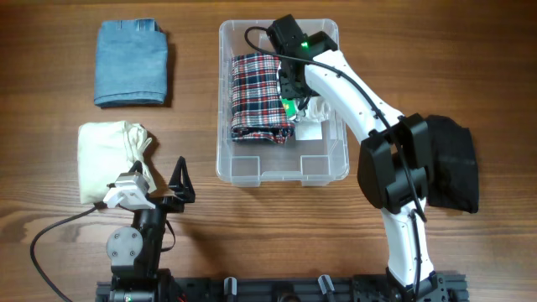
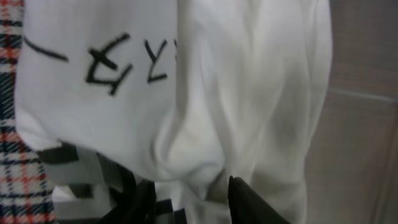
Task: Pack container
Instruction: 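Release the t-shirt and move the right gripper right toward the black garment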
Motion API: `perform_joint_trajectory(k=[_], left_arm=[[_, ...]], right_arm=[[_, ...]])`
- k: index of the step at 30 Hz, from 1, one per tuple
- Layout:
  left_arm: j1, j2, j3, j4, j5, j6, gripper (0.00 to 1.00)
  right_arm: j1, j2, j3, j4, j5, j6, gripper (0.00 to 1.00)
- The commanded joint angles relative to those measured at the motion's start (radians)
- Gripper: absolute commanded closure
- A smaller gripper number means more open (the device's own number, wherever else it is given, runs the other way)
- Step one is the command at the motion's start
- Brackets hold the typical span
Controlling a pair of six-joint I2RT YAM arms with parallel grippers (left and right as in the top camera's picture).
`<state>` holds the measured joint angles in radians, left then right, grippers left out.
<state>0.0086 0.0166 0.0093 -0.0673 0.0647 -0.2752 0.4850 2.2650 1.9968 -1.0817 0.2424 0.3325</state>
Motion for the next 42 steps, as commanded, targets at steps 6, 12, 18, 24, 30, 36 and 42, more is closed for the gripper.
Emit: perform_joint_trajectory(k=[6,12,18,24,30,36,42], left_arm=[[0.007,0.000,-0.004,-0.005,-0.006,0.006,0.00],[0.007,0.000,-0.004,-0.005,-0.006,0.005,0.00],[0.008,0.000,-0.004,-0.005,-0.006,0.005,0.00],[0.007,0.000,-0.004,-0.005,-0.006,0.006,0.00],[0.007,0.000,-0.004,-0.005,-0.006,0.005,0.00],[0.007,0.000,-0.004,-0.005,-0.006,0.005,0.00],[0.007,0.000,-0.004,-0.005,-0.006,0.005,0.00]], right_arm=[[-0.027,-0.327,0.097,-0.065,-0.049,0.008,0.18],[-0.145,-0.460,0.097,-0.217,-0.022,0.011,0.00],[-0.430,-0.472,0.076,-0.340,-0.026,0.076,0.00],[-0.646,-0.469,0.069,-0.306,-0.160,0.090,0.00],[-0.702,-0.469,0.069,-0.260,-0.163,0.090,0.00],[-0.702,-0.469,0.069,-0.190,-0.166,0.180,0.00],[-0.702,-0.469,0.069,-0.154,-0.166,0.254,0.00]])
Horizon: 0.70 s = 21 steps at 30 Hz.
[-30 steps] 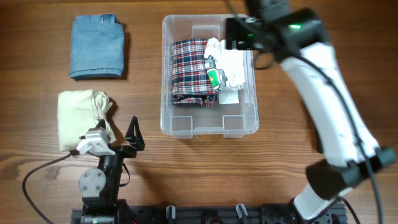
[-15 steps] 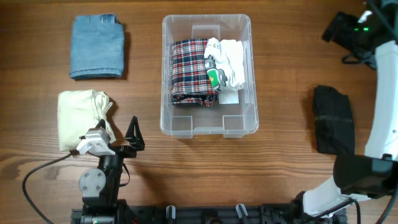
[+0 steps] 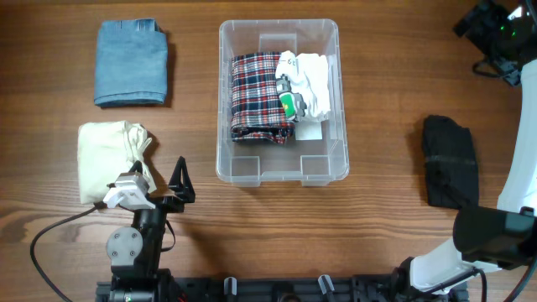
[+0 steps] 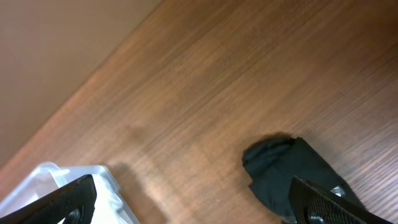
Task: Pack container
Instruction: 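Release the t-shirt and move the right gripper right toward the black garment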
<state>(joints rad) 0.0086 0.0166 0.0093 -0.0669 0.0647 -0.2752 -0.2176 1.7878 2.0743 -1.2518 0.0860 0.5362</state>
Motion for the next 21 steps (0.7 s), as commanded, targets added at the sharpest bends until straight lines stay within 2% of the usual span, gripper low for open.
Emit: perform_joint_trajectory(k=[1,15,21], left_arm=[[0.007,0.000,-0.004,-0.006,-0.006,0.005,0.00],[0.007,0.000,-0.004,-0.006,-0.006,0.006,0.00],[0.007,0.000,-0.004,-0.006,-0.006,0.005,0.00]], right_arm=[[0.001,0.008,-0.008,0.022,-0.009,0.051,0.00],[0.000,0.008,-0.008,0.070,0.008,0.047,0.00],[0.000,0.010,-0.008,0.052,0.119,0.047,0.00]])
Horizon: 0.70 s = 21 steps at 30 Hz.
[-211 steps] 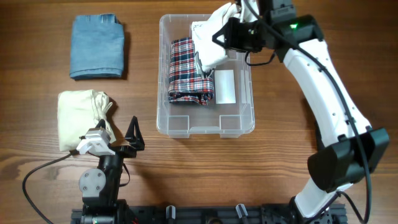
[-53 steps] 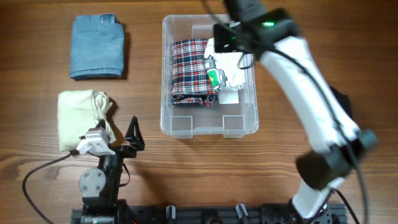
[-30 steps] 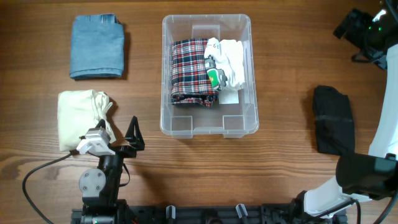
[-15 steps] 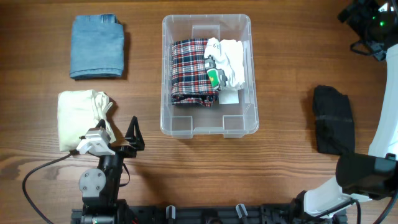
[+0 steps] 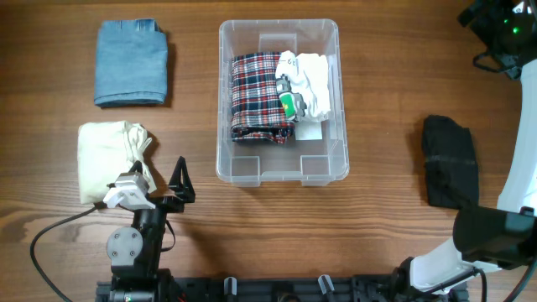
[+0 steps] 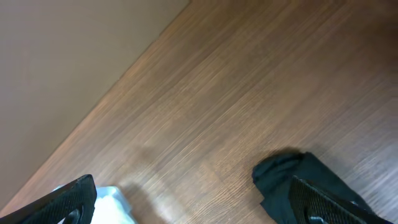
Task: Pack container
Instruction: 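Release the t-shirt and move the right gripper right toward the black garment, then lower the right gripper and grasp the black garment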
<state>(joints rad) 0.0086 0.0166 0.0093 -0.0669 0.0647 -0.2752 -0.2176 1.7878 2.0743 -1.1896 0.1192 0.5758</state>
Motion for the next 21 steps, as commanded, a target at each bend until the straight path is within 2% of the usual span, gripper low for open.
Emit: perform_joint_trajectory(k=[1,14,17,21], left_arm=[[0.008,0.000,-0.004,-0.006,-0.006,0.006,0.00],[0.008,0.006,-0.004,-0.005,-0.006,0.005,0.00],[0.007,0.006,-0.004,-0.006,-0.006,0.005,0.00],[0.008,0.007,-0.004,-0.006,-0.006,0.005,0.00]], right_arm=[[0.000,0.010,-0.008,-0.022,0.096,0.011,0.00],[-0.069,0.023,-0.009,-0.282,0.098,0.222,0.00],[-0.072,0.023,-0.055,-0.323,0.102,0.253,0.00],[-0.077,0.023,-0.192,-0.346,0.090,0.386,0.00]])
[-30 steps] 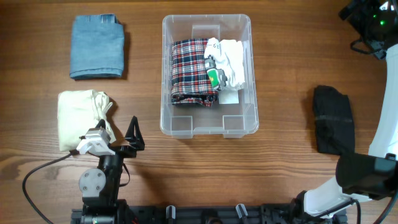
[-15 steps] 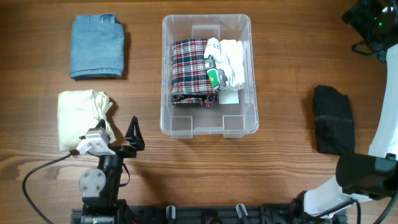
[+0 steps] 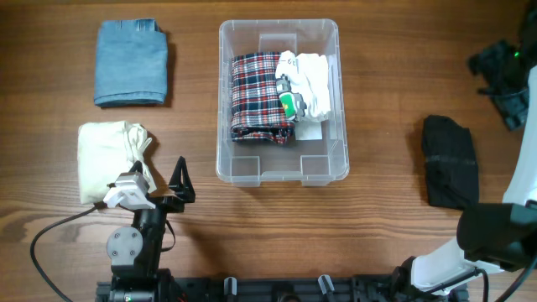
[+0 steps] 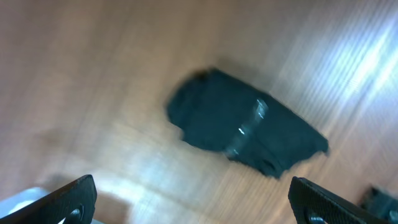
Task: Pack container
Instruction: 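Lower the right gripper and grasp the black garment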
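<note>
A clear plastic container [image 3: 281, 172] stands mid-table holding a folded plaid shirt [image 3: 256, 96] and a white printed garment [image 3: 309, 84]. A black folded garment [image 3: 449, 159] [image 4: 245, 127] lies on the table to the right. My right gripper [image 3: 502, 71] [image 4: 193, 202] hangs open and empty at the far right edge, above and beyond the black garment. Folded blue jeans [image 3: 130, 63] and a cream cloth [image 3: 109, 155] lie at the left. My left gripper [image 3: 179, 180] rests open near the front left, beside the cream cloth.
The wooden table's right edge runs close to the right arm. The right arm's base and link [image 3: 495, 243] stand at the lower right, just in front of the black garment.
My right gripper has moved from the far right back corner toward the front, nearer the black garment, which now fills the middle of the wrist view. The left arm has not moved.
My right gripper was inside the container, against the white garment beside the plaid shirt. Then it was open and empty at the far right back corner, the white garment left in the container. Now it hangs open nearer the black garment.
</note>
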Motion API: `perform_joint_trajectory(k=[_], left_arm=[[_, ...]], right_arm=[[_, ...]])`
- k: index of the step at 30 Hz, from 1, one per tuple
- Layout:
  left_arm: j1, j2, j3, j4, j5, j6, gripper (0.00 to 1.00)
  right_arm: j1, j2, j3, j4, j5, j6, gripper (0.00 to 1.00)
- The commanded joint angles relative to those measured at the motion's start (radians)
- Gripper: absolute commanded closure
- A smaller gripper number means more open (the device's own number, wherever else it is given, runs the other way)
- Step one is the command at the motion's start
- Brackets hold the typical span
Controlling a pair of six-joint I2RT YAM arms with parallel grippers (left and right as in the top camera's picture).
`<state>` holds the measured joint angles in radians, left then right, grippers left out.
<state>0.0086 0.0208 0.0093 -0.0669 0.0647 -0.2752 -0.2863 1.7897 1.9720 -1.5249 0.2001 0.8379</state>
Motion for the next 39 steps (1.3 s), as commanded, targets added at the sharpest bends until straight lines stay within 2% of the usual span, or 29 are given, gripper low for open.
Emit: perform_joint_trajectory(k=[1,4,13,22,28,35,39], left_arm=[[0.007,0.003,-0.004,-0.006,-0.006,0.005,0.00],[0.007,0.004,-0.004,-0.006,-0.006,0.006,0.00],[0.008,0.005,-0.004,-0.006,-0.006,0.005,0.00],[0.007,0.005,-0.004,-0.006,-0.006,0.006,0.00],[0.008,0.005,-0.004,-0.006,-0.006,0.006,0.00],[0.007,0.005,-0.004,-0.006,-0.006,0.005,0.00],[0.007,0.005,-0.004,-0.006,-0.006,0.005,0.00]], right_arm=[[-0.009,0.021,-0.137,-0.009,-0.008,0.164,0.00],[-0.009,0.021,-0.246,0.013,-0.017,0.252,0.00],[-0.009,0.021,-0.530,0.179,-0.029,0.262,0.00],[-0.009,0.021,-0.668,0.294,-0.044,0.262,0.00],[-0.009,0.021,-0.752,0.435,-0.083,0.256,0.00],[-0.009,0.021,-0.818,0.698,-0.109,0.074,0.00],[-0.008,0.021,-0.824,0.871,-0.265,-0.082,0.00]])
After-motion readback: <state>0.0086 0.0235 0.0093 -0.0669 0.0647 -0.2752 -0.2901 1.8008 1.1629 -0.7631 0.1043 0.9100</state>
